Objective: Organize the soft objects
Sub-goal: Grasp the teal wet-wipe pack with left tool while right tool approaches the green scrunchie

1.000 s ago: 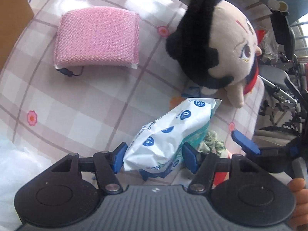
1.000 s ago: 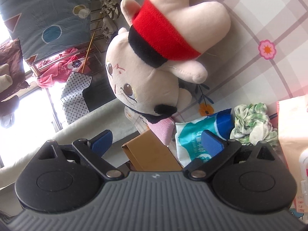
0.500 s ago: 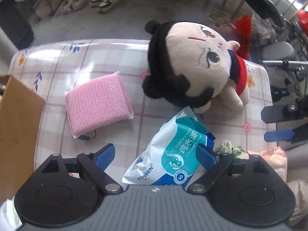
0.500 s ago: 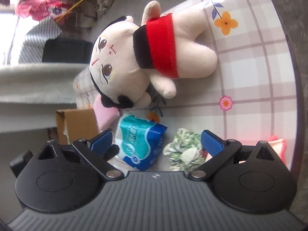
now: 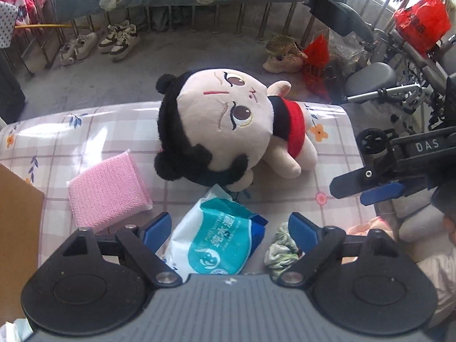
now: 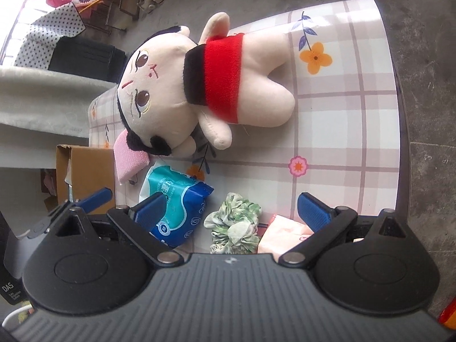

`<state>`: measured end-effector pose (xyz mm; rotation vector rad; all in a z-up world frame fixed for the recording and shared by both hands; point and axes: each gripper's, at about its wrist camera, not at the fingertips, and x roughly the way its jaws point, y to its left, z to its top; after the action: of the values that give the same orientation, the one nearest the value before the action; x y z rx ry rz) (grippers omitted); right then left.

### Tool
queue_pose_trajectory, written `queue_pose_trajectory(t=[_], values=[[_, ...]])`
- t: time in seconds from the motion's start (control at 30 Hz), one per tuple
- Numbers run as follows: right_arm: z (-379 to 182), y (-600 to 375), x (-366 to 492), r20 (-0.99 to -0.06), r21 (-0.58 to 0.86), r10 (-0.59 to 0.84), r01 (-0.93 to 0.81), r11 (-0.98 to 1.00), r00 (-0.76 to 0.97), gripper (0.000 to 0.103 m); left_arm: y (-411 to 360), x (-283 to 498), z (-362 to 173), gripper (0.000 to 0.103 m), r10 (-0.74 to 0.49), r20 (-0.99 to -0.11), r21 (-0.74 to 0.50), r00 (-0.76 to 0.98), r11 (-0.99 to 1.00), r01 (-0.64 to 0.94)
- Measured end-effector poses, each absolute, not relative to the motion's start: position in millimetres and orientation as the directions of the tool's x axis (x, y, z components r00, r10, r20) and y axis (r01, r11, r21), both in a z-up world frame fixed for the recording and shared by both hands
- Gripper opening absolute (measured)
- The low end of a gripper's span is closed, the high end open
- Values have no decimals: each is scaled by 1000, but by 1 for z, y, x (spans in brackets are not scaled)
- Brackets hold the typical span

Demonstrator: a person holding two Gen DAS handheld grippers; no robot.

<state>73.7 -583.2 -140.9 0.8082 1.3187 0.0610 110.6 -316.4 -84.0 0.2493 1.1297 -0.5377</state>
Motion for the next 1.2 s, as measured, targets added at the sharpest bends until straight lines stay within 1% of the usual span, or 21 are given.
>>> queue_pose_trajectory(t=[0.07, 0.23, 0.5, 0.63, 0.7, 0.83, 0.87, 1.0, 1.07, 1.2], values=[[-143, -586, 72, -823, 568, 482, 407, 715, 301, 99, -317, 112, -89, 90, -306, -910, -126, 281, 848, 515], [-139, -582, 72, -814, 580, 499, 370, 725, 299, 99, -325, 123, -125, 90, -198, -954, -61, 227, 865, 499], [-138, -571, 85, -836, 546, 492, 282, 789, 242, 99, -311, 132, -150, 91, -136, -974, -35, 179, 879, 476], [-138, -571, 88, -838, 542, 489, 276, 794, 242, 99, -306, 126, -129, 93, -185, -957, -58, 224, 877, 478], [-141, -572, 87, -837, 545, 491, 292, 786, 241, 99, -305, 120, -115, 93, -258, -936, -110, 242, 862, 494], [-151, -575, 85, -826, 563, 508, 328, 759, 242, 99, -306, 111, -104, 94, -386, -901, -228, 200, 812, 537], [-152, -575, 84, -826, 564, 509, 331, 757, 244, 99, -309, 110, -108, 94, -386, -903, -231, 187, 805, 547], [-155, -574, 81, -821, 570, 513, 336, 750, 250, 99, -321, 113, -140, 95, -300, -946, -186, 126, 815, 548], [-156, -574, 79, -821, 570, 514, 330, 752, 247, 99, -323, 114, -145, 95, -261, -950, -128, 170, 824, 553], [-158, -569, 82, -835, 549, 507, 282, 787, 211, 99, -320, 121, -139, 96, -272, -944, -132, 184, 827, 546]])
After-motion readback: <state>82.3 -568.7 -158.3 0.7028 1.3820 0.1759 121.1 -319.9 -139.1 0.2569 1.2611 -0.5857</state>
